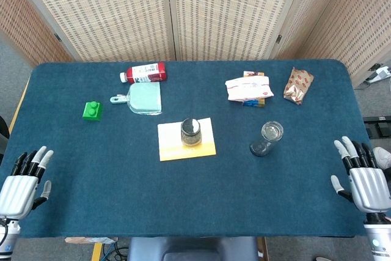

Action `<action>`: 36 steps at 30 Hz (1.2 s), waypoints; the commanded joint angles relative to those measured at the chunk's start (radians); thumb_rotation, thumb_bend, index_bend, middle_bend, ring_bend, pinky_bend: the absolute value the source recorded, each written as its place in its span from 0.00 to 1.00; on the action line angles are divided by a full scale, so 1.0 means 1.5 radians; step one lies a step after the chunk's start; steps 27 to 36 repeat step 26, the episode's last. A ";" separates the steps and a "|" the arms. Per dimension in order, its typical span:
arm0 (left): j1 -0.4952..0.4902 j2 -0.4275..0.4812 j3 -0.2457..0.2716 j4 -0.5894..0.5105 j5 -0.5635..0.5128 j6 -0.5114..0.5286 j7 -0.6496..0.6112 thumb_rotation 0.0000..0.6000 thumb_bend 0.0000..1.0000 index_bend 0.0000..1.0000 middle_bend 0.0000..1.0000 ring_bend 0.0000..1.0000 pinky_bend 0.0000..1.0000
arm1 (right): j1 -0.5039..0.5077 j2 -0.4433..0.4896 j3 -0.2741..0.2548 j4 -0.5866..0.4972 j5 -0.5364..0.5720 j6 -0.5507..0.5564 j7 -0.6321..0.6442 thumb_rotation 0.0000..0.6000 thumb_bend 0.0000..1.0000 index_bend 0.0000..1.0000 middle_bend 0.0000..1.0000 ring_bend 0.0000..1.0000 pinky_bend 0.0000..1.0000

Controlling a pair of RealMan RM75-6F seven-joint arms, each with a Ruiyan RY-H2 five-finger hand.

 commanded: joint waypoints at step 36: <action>-0.001 -0.002 0.004 0.001 -0.002 0.000 0.007 1.00 0.50 0.00 0.00 0.00 0.00 | -0.012 0.000 0.032 0.011 -0.007 -0.044 0.022 1.00 0.38 0.01 0.00 0.00 0.00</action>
